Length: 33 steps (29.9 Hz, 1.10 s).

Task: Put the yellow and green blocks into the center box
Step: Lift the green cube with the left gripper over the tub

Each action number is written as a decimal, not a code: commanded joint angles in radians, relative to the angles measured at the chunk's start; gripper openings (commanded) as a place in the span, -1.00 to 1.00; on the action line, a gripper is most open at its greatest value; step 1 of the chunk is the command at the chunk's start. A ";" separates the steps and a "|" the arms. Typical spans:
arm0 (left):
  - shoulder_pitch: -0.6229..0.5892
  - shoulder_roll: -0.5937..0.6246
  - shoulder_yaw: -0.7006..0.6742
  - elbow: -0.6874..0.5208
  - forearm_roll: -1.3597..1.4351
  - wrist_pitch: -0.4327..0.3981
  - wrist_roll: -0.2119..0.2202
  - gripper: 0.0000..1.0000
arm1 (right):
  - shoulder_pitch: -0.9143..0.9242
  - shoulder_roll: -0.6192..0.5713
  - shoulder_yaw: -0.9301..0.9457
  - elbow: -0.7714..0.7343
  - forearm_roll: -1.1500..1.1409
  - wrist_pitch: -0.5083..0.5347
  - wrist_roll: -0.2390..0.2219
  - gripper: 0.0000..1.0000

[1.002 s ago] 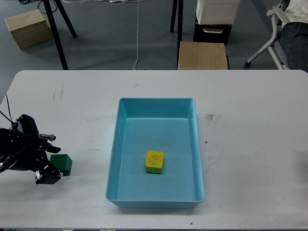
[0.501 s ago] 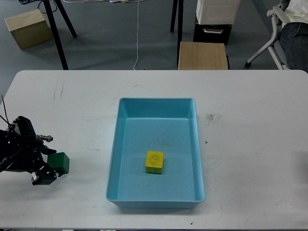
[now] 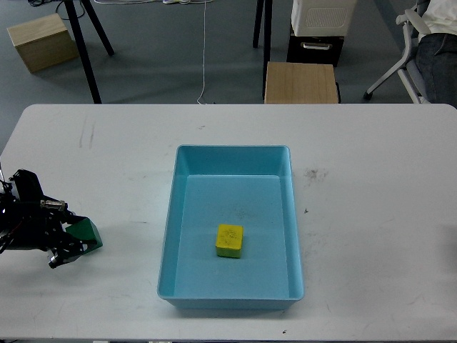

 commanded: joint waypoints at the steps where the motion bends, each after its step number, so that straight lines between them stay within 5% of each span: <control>1: -0.002 0.004 0.000 0.004 0.000 0.000 0.000 -0.57 | 0.000 0.003 -0.004 0.000 0.001 0.000 0.001 0.94; 5: -0.026 0.006 -0.011 0.004 0.000 0.000 0.000 -0.72 | 0.002 0.004 -0.006 0.000 0.001 0.000 0.001 0.94; 13: -0.304 0.073 -0.035 0.002 0.000 -0.023 0.000 -0.73 | 0.000 0.003 -0.006 0.000 0.001 0.000 0.002 0.94; 17: -0.417 0.072 -0.040 -0.053 -0.055 -0.120 0.000 -0.73 | 0.002 0.003 -0.009 0.000 0.001 0.001 0.004 0.94; 23: -0.569 0.050 -0.043 -0.292 -0.132 -0.265 0.000 -0.73 | 0.002 0.001 -0.009 0.000 0.000 0.001 0.002 0.94; 26: -0.631 -0.092 -0.057 -0.311 -0.138 -0.376 0.000 -0.73 | 0.002 0.000 -0.006 0.002 0.001 0.000 0.002 0.94; 33: -0.600 -0.367 -0.045 -0.303 -0.120 -0.380 0.000 -0.71 | 0.002 0.000 -0.010 0.002 0.000 0.001 0.002 0.94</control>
